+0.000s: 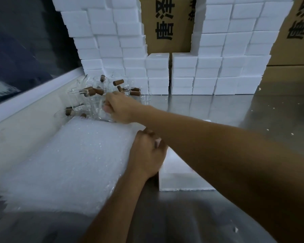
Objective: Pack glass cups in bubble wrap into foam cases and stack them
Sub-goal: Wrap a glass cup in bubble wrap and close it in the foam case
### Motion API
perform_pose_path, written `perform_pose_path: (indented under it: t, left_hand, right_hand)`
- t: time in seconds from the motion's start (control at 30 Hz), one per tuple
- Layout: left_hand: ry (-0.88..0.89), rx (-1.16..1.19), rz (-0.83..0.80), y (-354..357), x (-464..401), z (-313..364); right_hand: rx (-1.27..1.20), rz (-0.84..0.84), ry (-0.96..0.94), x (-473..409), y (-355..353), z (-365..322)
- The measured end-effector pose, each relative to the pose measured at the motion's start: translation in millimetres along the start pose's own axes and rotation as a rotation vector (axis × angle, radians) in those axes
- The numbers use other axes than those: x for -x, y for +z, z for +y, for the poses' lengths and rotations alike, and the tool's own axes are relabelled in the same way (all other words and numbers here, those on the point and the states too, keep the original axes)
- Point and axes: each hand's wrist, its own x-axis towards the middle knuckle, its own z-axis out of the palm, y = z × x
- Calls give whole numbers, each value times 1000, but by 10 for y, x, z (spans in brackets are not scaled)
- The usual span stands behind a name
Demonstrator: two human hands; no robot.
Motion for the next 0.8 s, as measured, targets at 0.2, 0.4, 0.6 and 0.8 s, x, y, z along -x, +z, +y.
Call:
perform_pose_path:
  t: [0.2, 0.4, 0.6, 0.8]
  left_hand:
    - [96, 48, 47, 60, -16, -33]
    - [121, 56, 142, 49, 0, 2]
    - [469, -223, 216, -75, 178, 378]
    - [596, -209, -167, -22, 413, 688]
  right_hand:
    - [-283, 337, 213, 751, -450, 106]
    - [-435, 593, 439, 1783, -702, 238]
    - [-460, 624, 569, 2483, -785, 351]
    - [-429, 700, 298, 2765, -669, 194]
